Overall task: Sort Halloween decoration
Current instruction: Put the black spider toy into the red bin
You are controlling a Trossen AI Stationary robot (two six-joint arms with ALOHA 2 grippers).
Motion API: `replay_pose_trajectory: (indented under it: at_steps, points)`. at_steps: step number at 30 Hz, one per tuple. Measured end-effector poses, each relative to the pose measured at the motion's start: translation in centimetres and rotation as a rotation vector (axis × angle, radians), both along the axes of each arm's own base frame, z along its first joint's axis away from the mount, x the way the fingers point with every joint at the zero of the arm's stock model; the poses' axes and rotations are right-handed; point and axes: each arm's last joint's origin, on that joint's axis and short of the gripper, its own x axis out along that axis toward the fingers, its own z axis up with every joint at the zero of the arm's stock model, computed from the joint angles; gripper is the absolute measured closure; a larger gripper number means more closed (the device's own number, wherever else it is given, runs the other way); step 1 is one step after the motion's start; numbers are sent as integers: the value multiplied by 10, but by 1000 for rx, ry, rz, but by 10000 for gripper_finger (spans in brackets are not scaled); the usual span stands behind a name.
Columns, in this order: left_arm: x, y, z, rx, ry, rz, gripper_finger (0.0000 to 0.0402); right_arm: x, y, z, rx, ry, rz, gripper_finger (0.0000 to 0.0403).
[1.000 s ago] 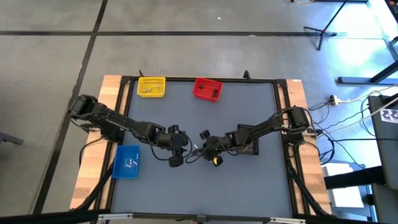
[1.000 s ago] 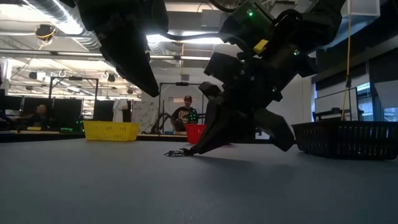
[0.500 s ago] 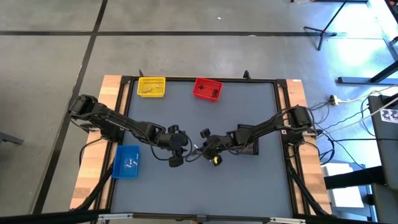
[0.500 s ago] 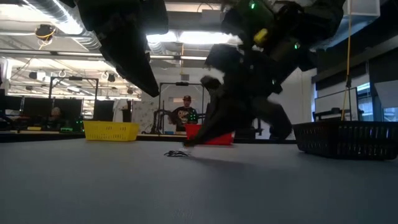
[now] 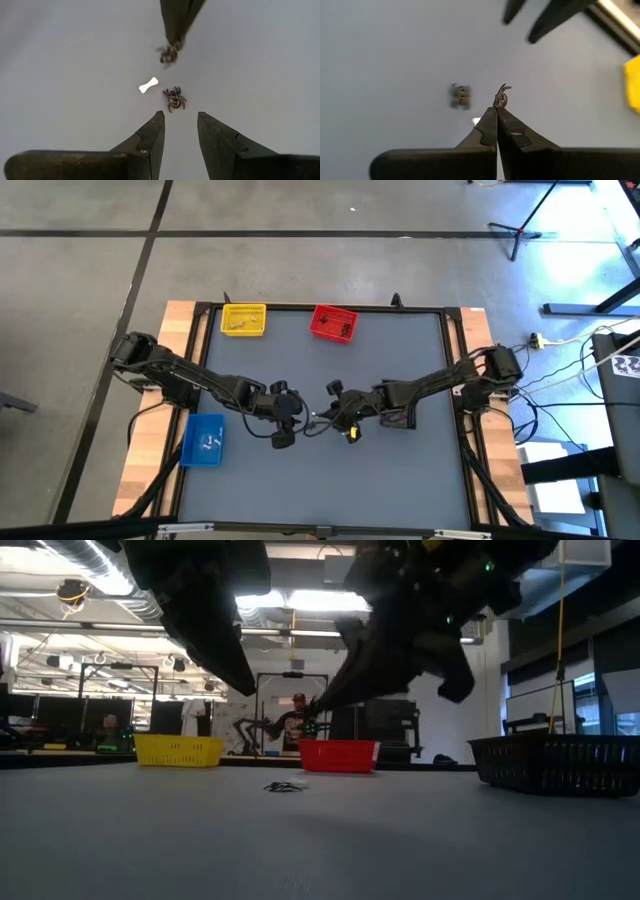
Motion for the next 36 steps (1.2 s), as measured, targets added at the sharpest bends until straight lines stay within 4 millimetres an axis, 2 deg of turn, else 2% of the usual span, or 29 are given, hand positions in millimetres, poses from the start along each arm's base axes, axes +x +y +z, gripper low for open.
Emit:
replay_pose_trajectory:
  at_steps: [9, 13, 17, 28, 36]
  points:
    - [0, 0, 0, -2, -4, -1, 294, -10, -11, 34, -175, -84, -107, 403]
    - [0, 0, 0, -2, -6, -1, 294, -12, -27, 42, -258, -99, -196, 403]
    - [1, 0, 1, -3, -11, -2, 294, -11, -52, 44, -282, -91, -289, 403]
    - [4, -1, 4, -13, -58, -3, 294, -20, -136, 43, -279, -50, -515, 403]
    - [5, -1, 4, -14, -64, -4, 294, -31, -189, 32, -174, -28, -542, 403]
